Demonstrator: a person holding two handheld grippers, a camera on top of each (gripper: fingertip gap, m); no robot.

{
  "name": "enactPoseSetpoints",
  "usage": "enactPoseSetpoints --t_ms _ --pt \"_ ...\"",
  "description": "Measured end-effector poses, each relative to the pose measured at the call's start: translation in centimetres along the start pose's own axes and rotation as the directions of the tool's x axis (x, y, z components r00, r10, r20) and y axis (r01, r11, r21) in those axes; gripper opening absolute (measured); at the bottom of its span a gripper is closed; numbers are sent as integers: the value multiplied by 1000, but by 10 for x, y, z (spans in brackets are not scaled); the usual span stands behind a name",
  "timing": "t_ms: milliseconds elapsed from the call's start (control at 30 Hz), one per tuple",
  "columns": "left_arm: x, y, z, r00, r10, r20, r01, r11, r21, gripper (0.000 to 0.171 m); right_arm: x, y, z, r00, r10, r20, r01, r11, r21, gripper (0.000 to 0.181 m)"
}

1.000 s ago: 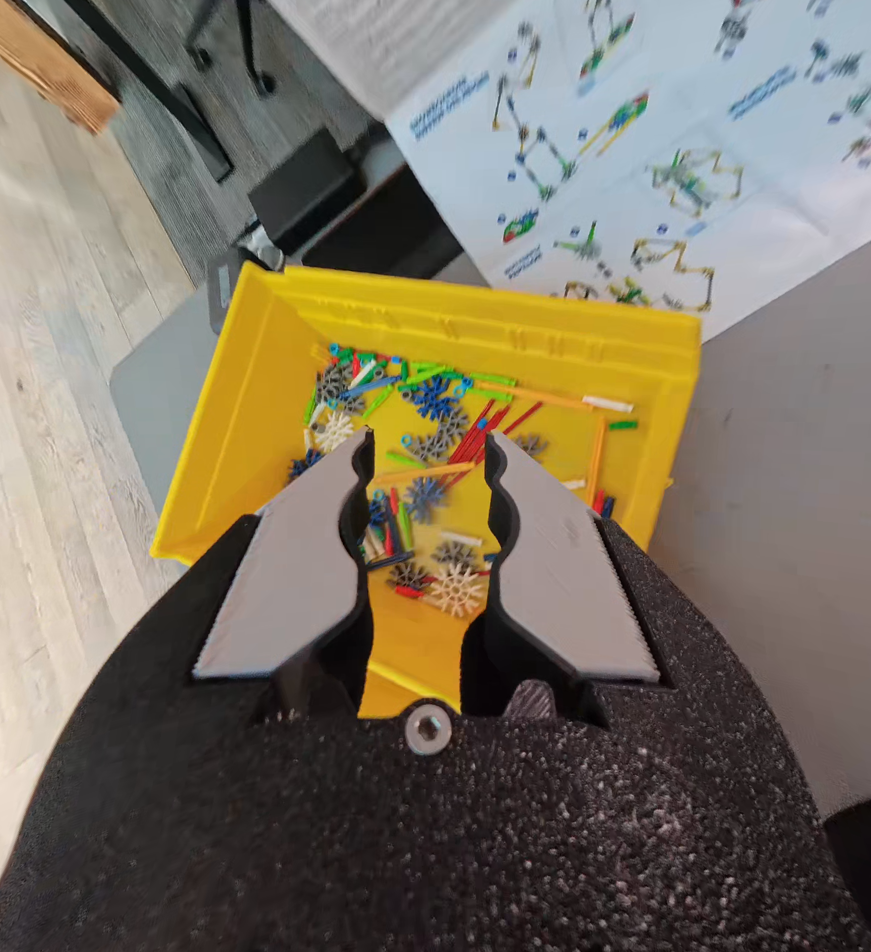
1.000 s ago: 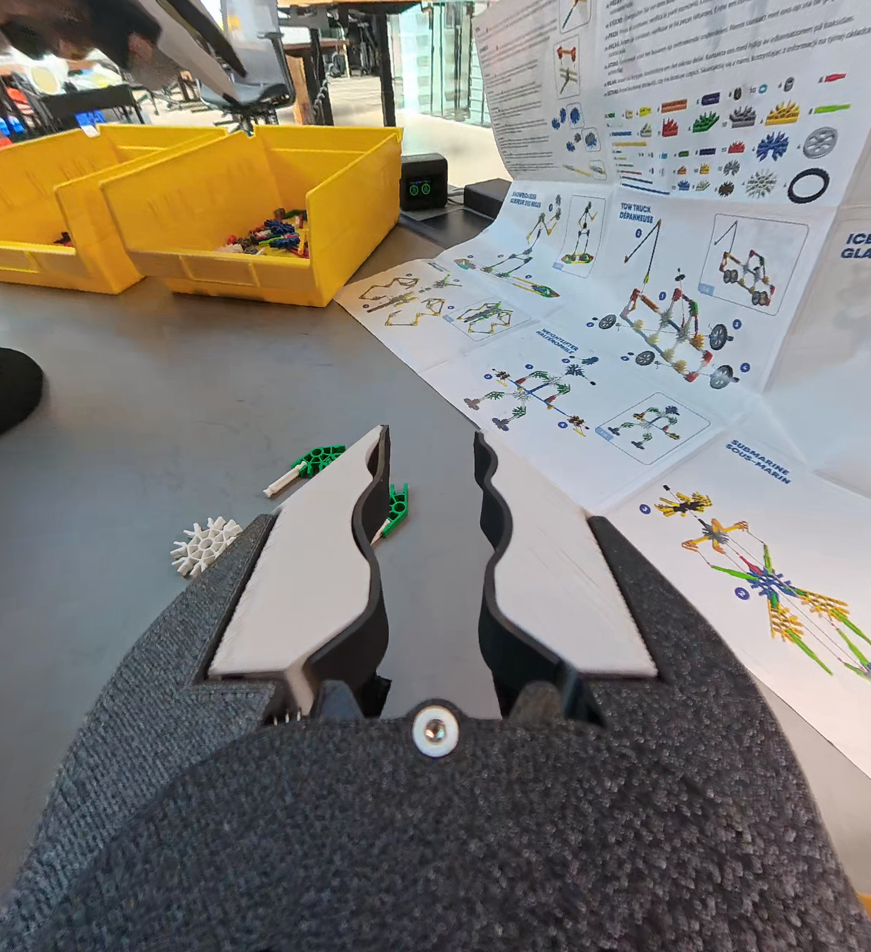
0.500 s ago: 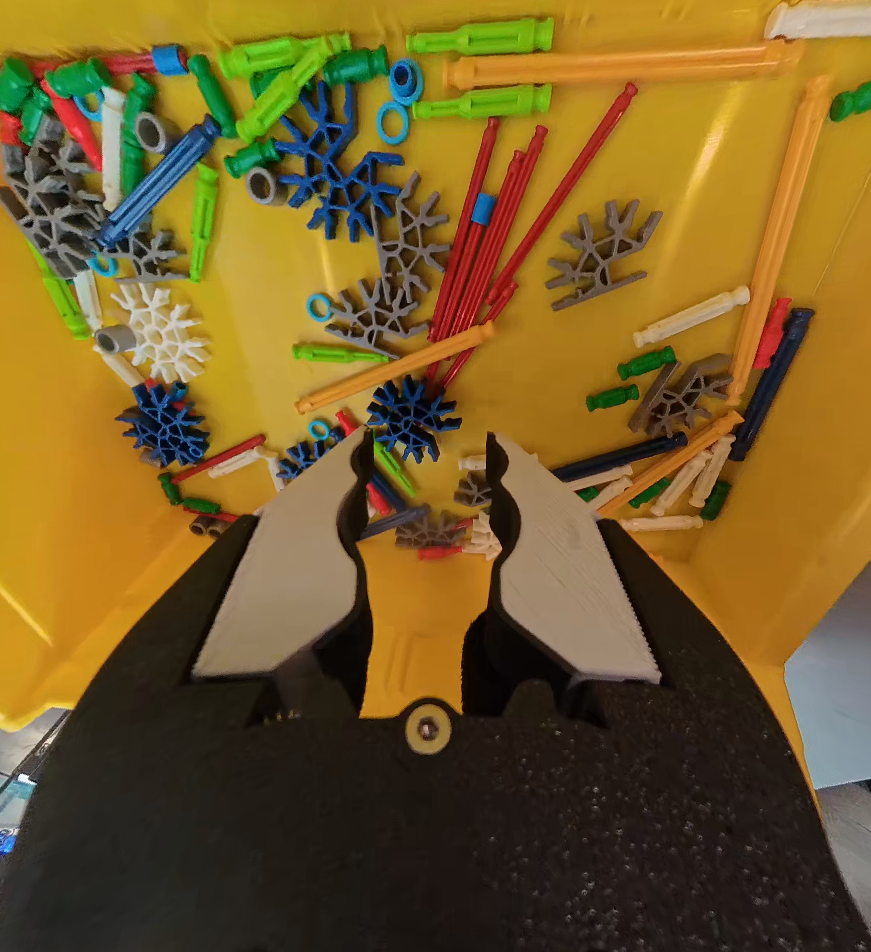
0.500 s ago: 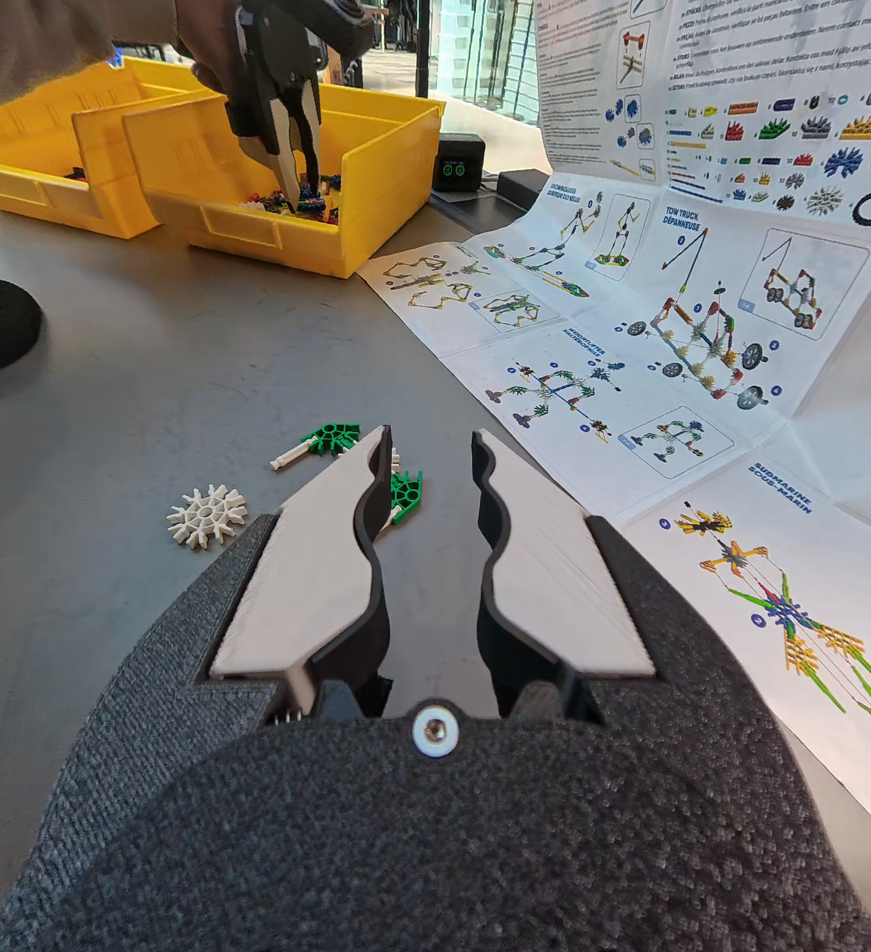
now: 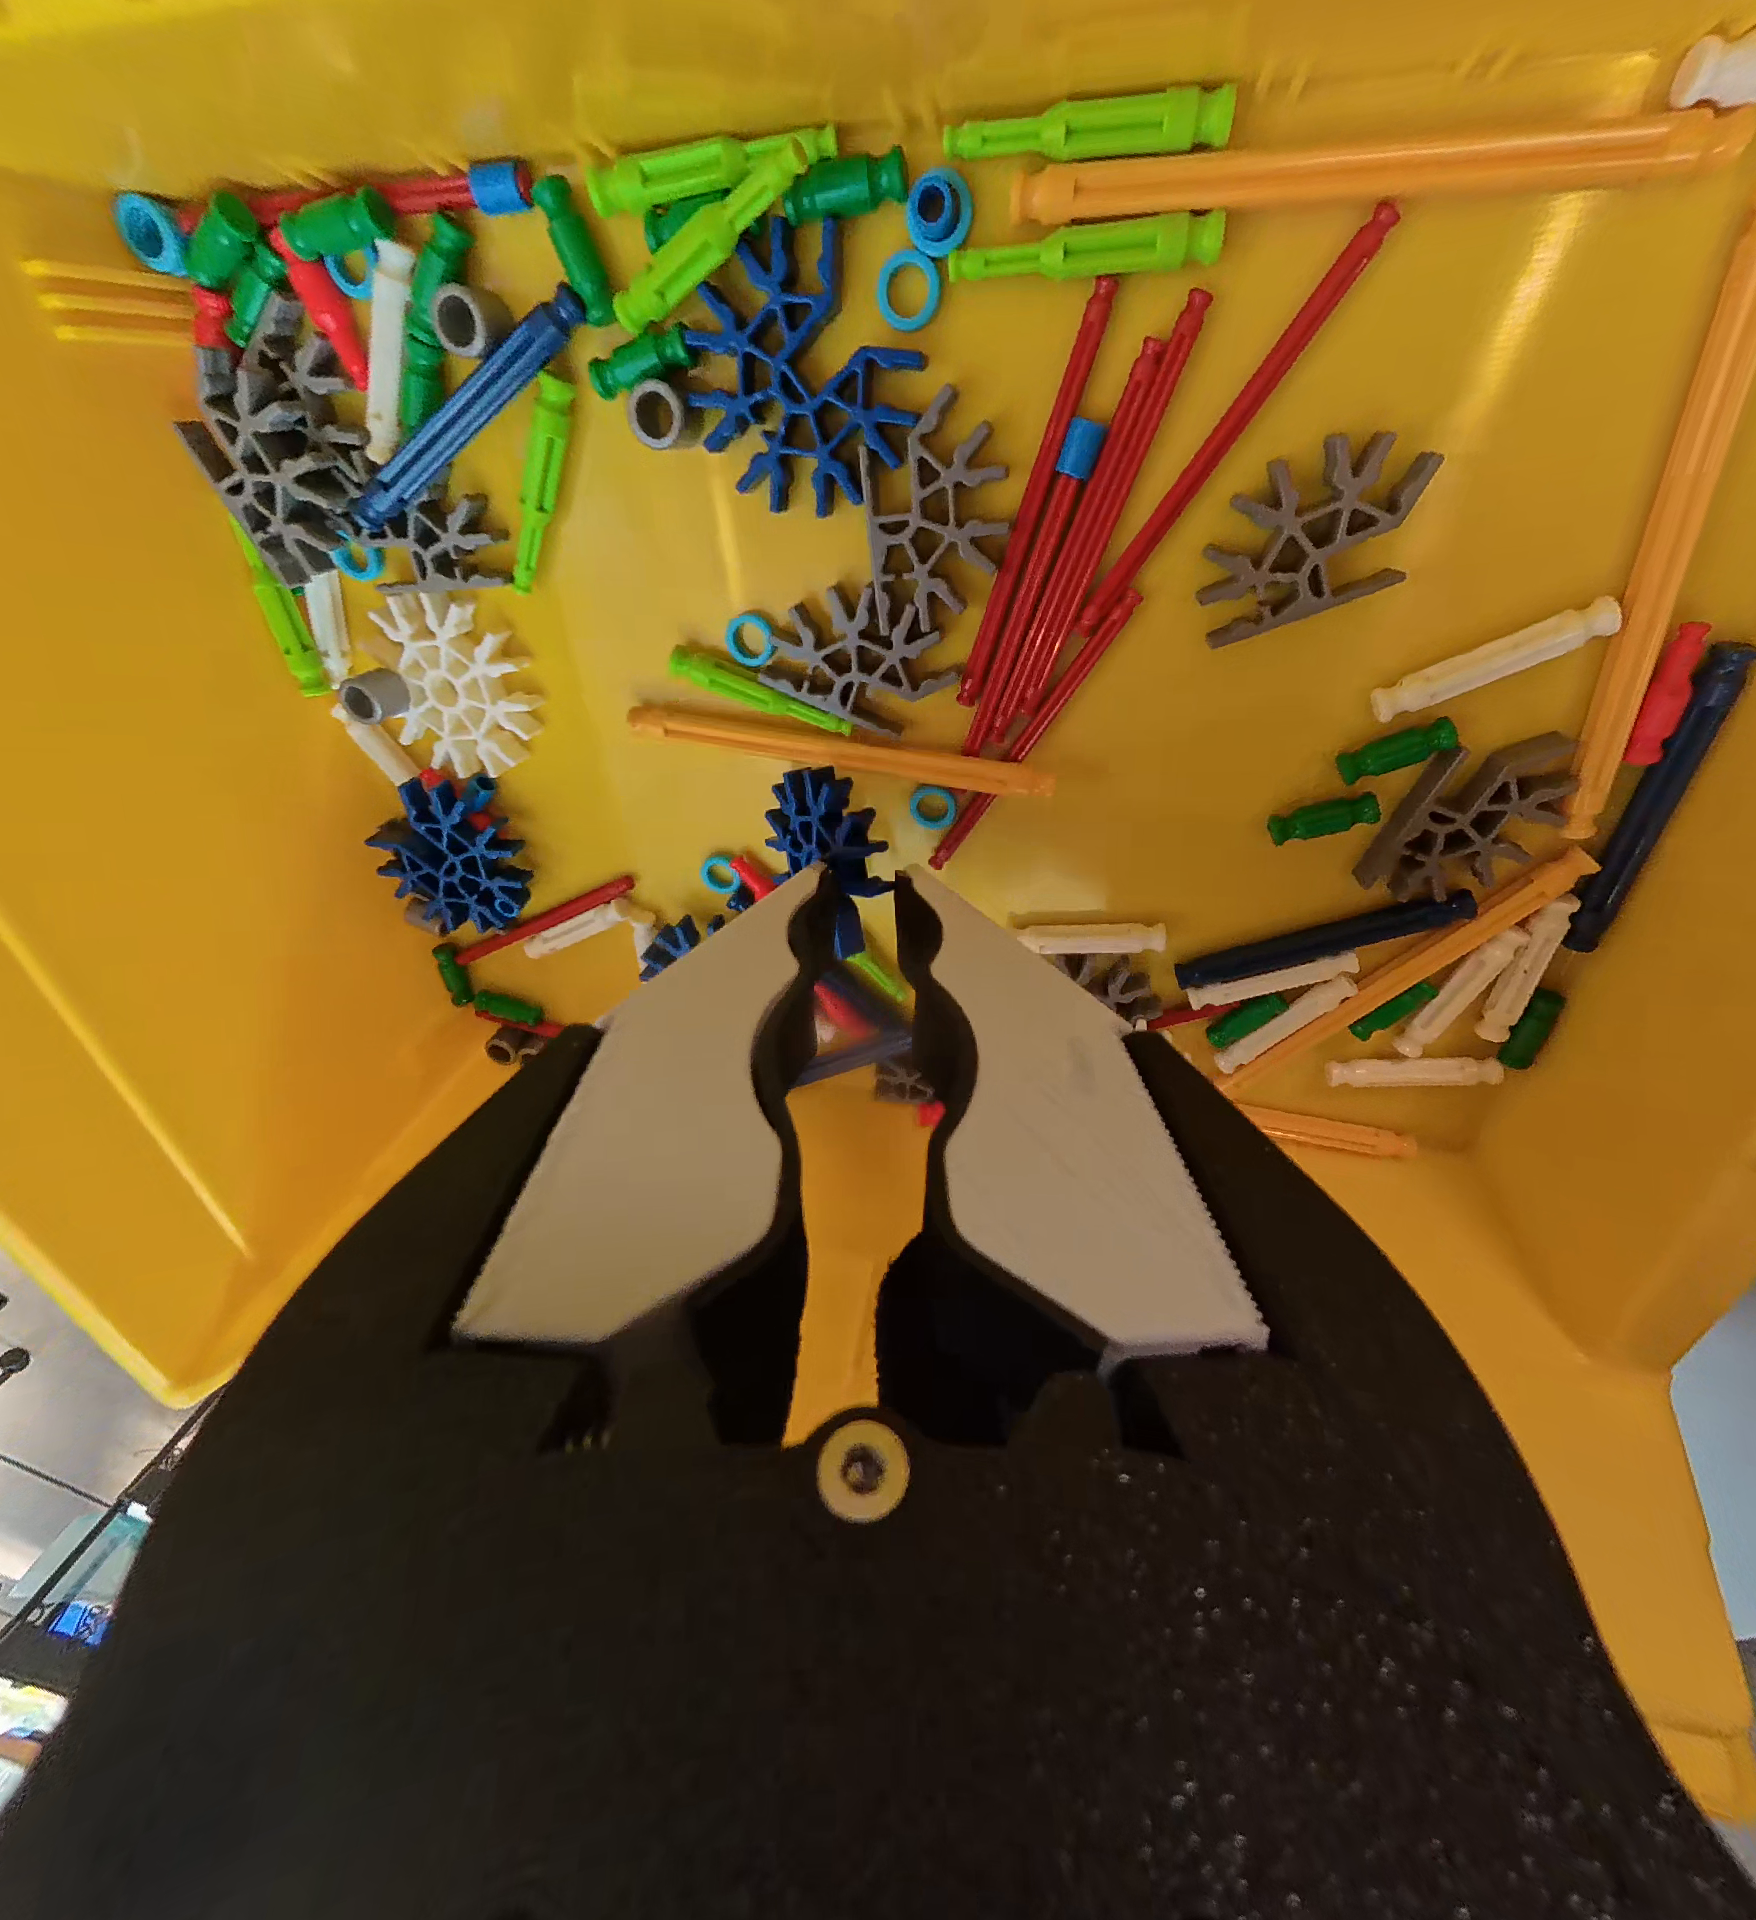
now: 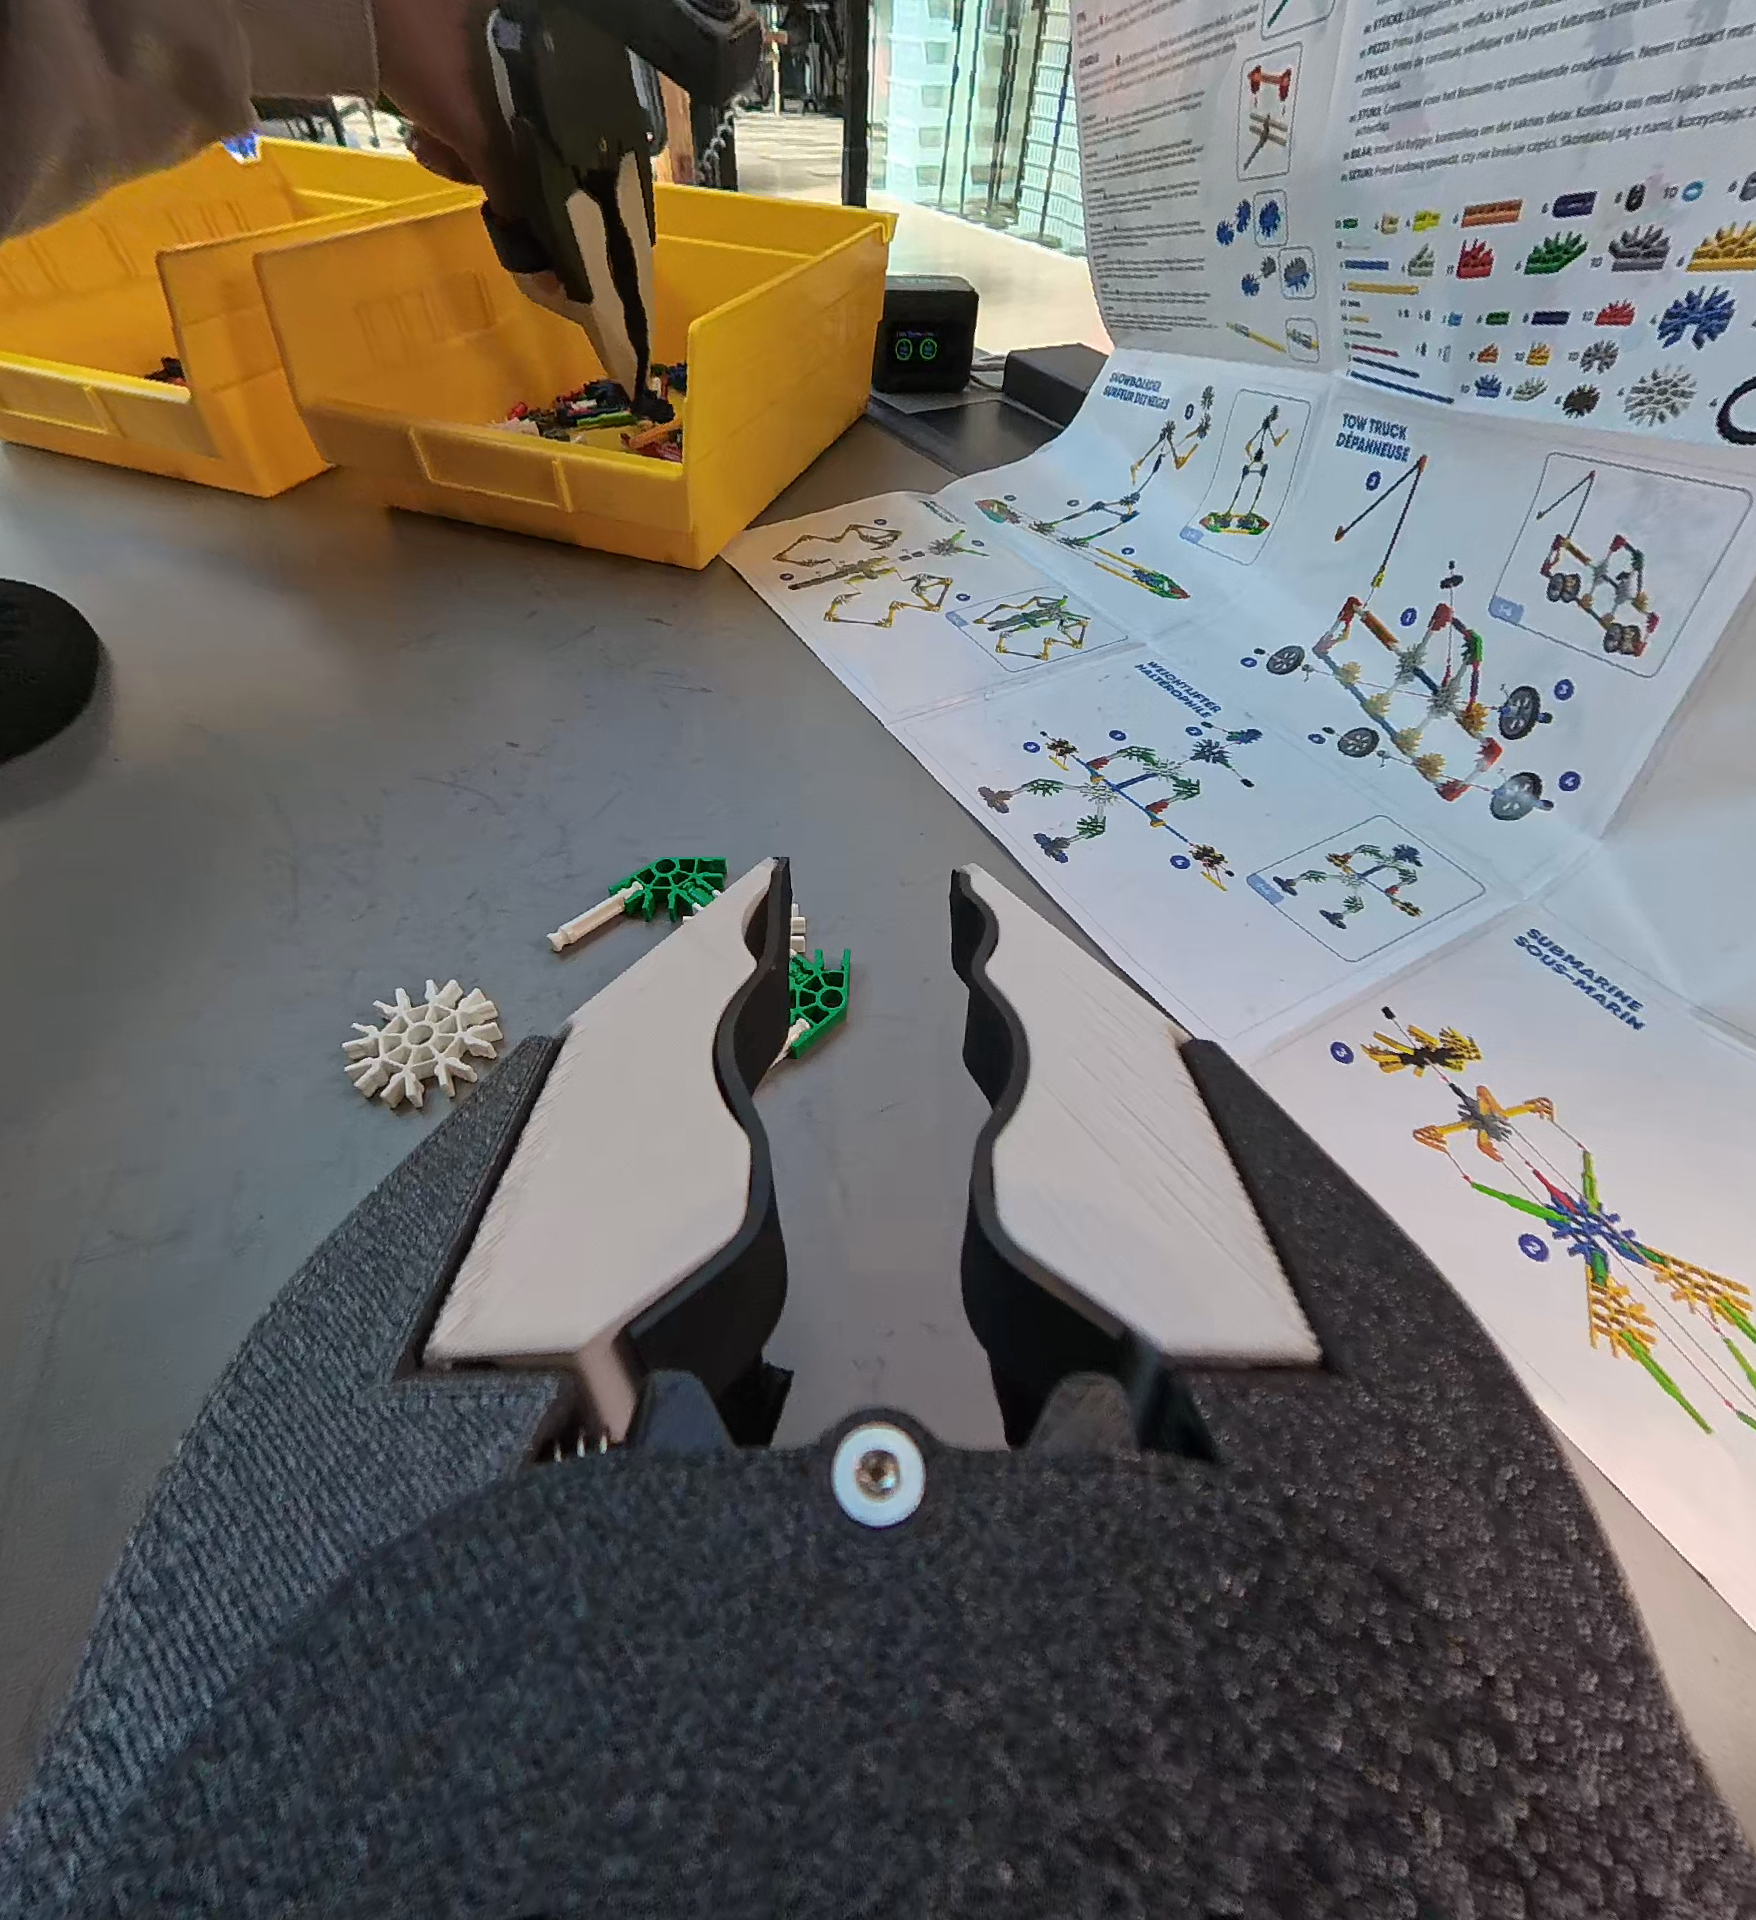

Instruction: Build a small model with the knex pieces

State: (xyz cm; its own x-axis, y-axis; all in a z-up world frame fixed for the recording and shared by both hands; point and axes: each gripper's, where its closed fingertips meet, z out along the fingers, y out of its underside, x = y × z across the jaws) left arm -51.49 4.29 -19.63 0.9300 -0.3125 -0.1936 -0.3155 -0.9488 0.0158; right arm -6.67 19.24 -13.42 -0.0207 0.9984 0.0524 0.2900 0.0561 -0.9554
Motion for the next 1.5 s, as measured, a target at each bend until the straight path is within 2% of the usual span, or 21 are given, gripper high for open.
enactPoseSetpoints --t_ms 500,667,933,1167,1400,1500 --pt "-1 -10 -20 996 6 92 -13 997 79 5 0 0 0 1000 -2 -1 2 1000 0 29" --pt "1 -21 -37 993 -23 119 0 983 186 20 -1 1 1 1000 -4 -1 4 1000 -2 29" --pt "7 -24 -57 988 -57 142 10 951 308 27 -3 1 0 1000 -15 3 15 1000 -4 29" --pt "38 -29 -82 989 -71 132 5 895 445 27 -7 2 1 999 -37 13 37 999 -13 29" --pt "64 -19 -88 992 -32 125 -26 898 439 28 -8 2 2 999 -41 13 41 999 -16 29" --pt "75 -9 -79 997 -5 74 -22 928 371 32 -9 2 2 999 -39 16 39 999 -14 29"
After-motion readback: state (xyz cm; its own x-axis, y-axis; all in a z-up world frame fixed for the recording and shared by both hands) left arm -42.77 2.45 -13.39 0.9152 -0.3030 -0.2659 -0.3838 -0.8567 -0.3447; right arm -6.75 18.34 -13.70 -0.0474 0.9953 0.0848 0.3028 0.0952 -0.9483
